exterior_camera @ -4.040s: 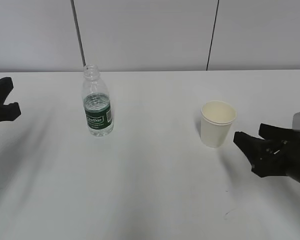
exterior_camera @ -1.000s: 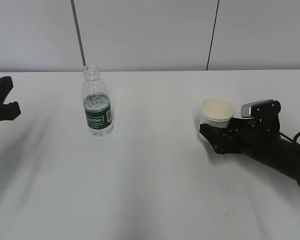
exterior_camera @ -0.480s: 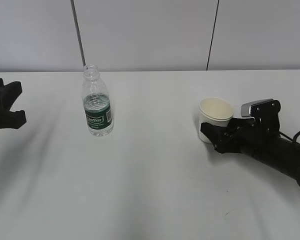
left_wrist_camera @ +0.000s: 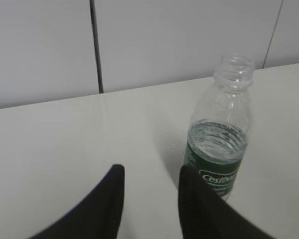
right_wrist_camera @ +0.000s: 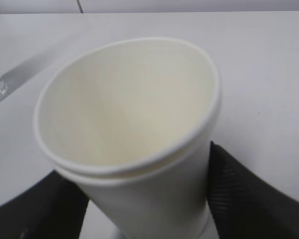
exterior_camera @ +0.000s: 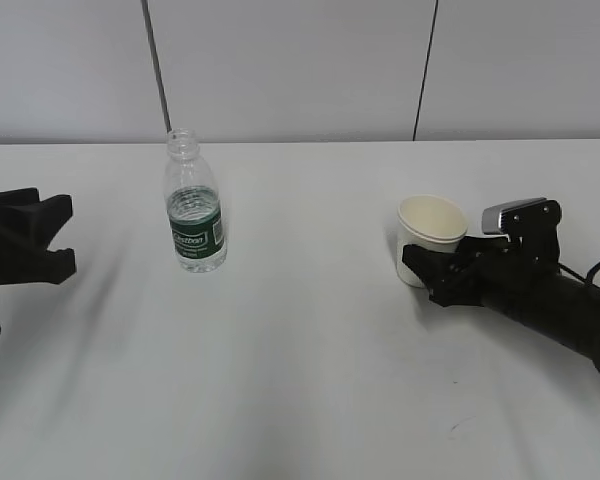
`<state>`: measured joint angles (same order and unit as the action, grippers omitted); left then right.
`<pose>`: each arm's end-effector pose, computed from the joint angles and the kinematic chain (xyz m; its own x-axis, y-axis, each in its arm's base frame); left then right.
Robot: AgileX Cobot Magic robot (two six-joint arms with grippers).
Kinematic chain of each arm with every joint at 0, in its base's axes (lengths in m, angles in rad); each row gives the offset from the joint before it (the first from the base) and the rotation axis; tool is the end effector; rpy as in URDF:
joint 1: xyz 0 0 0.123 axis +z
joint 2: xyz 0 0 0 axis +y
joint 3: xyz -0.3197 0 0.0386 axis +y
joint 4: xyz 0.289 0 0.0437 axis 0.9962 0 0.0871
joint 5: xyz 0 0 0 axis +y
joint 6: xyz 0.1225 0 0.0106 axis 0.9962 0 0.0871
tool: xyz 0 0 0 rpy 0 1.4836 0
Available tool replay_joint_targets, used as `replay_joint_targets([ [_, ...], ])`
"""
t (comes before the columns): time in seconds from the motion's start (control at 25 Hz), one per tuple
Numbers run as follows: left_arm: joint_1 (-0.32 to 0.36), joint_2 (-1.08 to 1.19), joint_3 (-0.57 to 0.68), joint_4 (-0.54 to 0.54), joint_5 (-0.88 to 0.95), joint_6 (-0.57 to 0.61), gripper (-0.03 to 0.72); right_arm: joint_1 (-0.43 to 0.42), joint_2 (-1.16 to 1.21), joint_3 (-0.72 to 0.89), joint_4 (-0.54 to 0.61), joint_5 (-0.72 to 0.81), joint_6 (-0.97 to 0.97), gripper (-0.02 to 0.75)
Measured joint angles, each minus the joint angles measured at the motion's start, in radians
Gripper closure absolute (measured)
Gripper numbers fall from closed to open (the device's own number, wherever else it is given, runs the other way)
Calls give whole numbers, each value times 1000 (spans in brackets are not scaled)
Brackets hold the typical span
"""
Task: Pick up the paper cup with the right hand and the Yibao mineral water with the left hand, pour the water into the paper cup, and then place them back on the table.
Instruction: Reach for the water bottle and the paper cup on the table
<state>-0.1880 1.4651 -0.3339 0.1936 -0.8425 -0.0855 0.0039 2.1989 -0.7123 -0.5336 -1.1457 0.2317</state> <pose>0.2778 -0.0708 0.1765 -0.1911 0.0809 -0.9782 0.3317 0.9433 0.0132 0.3904 0.0585 0.0411 -0.3044 -0.0076 -0.9525 -0.4466 0.8844 0.1356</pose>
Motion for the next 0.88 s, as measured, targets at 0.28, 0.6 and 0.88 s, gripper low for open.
replay_joint_targets([
  [0.28,0,154,0,93,-187,-18,450,0,1,0,0,0,2,226],
  [0.6,0,316,-3,143,-293,-20,408,0,1,0,0,0,2,227],
  [0.88,0,349,-51,180,-295,-20,78,0,1,0,0,0,2,228],
])
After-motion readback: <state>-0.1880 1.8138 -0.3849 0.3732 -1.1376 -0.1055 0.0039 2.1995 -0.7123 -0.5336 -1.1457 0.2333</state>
